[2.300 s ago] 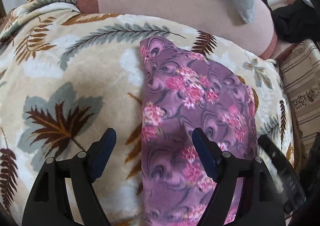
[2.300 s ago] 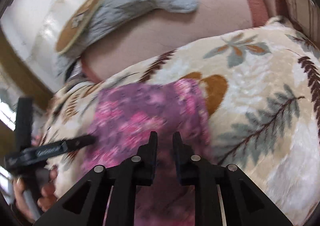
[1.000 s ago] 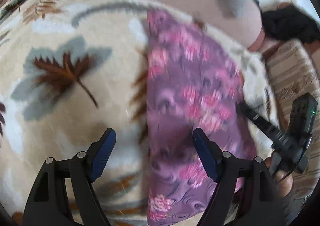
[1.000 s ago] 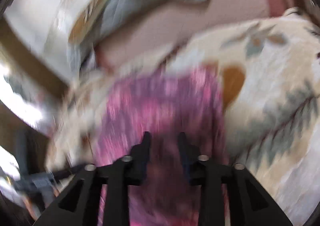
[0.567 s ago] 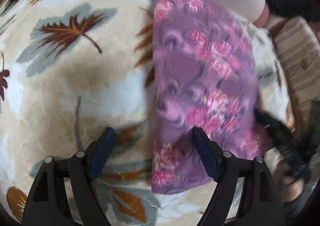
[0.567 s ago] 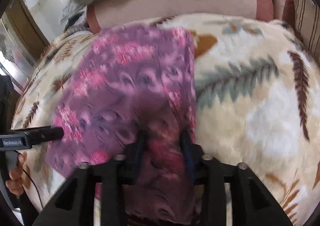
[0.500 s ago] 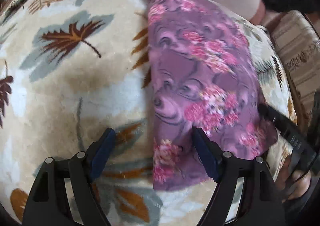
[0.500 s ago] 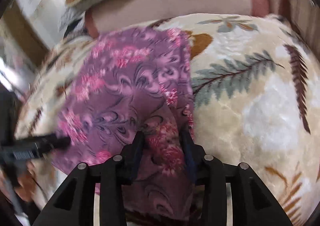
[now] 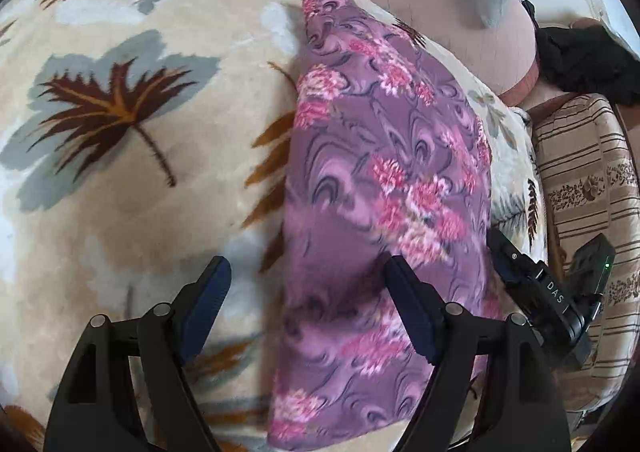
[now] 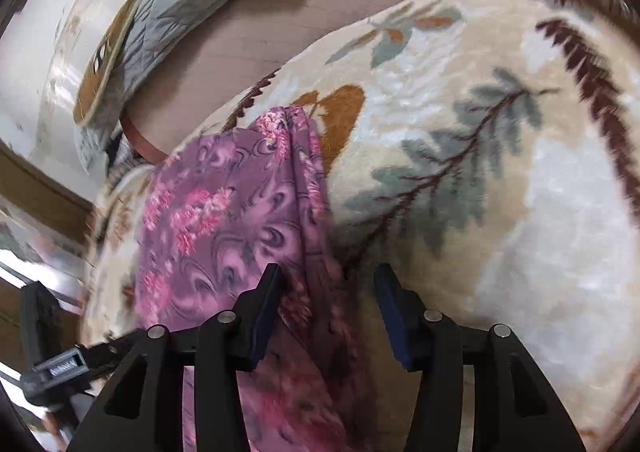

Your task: Fold small clothes

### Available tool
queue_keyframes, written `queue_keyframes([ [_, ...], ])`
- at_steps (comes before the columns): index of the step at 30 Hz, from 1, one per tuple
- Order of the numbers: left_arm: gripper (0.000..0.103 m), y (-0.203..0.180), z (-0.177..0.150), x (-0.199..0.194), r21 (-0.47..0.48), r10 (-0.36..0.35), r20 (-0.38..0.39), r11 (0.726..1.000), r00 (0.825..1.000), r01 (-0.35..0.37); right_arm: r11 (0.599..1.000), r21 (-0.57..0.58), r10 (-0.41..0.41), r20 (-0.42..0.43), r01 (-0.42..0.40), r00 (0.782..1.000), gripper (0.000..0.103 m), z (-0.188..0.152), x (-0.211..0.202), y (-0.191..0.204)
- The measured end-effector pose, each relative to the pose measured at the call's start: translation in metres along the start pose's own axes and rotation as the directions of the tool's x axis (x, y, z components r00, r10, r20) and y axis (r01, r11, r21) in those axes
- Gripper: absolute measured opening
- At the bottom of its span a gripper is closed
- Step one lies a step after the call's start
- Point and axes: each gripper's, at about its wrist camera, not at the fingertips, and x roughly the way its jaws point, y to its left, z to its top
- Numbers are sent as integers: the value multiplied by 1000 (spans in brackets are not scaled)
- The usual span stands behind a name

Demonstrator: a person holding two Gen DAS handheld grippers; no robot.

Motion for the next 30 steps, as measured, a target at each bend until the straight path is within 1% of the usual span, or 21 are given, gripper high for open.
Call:
queue_keyframes([
  [2,80,-5,6,6,20,8,3,1000,1000,-8,996,27,87,-21,-86,996,54,3,7,0],
  [4,80,-4,7,6,31,9,5,999,1000,-9,990,25,138,-58,-137,989,54,7,13,3],
  [7,80,-6,8,7,34,6,8,999,1000,-6,992,-35,120,-80,-123,990,56,4,15,12],
  [11,80,-9,10,10,36,6,13,999,1000,-6,992,-68,101,-88,-107,991,56,6,20,21],
  [13,80,-10,10,11,38,6,13,999,1000,-7,992,-88,79,-90,-87,993,58,7,24,24],
  [15,80,-13,11,11,41,-15,6,999,1000,15,992,-110,52,-82,-61,995,59,6,25,28],
  [16,76,-19,13,16,47,-41,-6,998,999,42,991,-126,24,-79,-34,997,58,6,27,33],
  [17,62,-22,13,17,51,-66,-20,996,998,67,989,-146,-4,-68,-6,998,56,5,27,37],
  [18,60,-25,14,17,59,-48,-15,997,999,48,984,-175,-31,-51,21,998,51,4,27,44],
  [19,53,-28,15,16,70,-36,-8,997,999,36,976,-213,-50,-35,42,998,42,2,26,52],
  [20,42,-30,16,15,78,-30,-2,996,1000,30,965,-255,-71,-11,66,997,38,0,24,60],
  [21,37,-30,16,14,80,-29,1,996,1000,29,956,-281,-89,5,86,996,28,-2,23,65],
  [22,29,-29,17,12,81,-36,6,996,999,35,944,-311,-108,27,111,994,22,-4,21,69],
  [23,26,-29,17,9,84,-41,12,996,999,39,940,-321,-111,38,118,993,19,-5,18,70],
  [25,25,-31,16,4,98,-41,33,994,999,37,946,-304,-99,54,111,994,16,-5,11,70],
  [30,23,-48,7,-16,177,-3,103,984,995,-15,946,-297,-96,114,127,989,15,-9,-9,82],
])
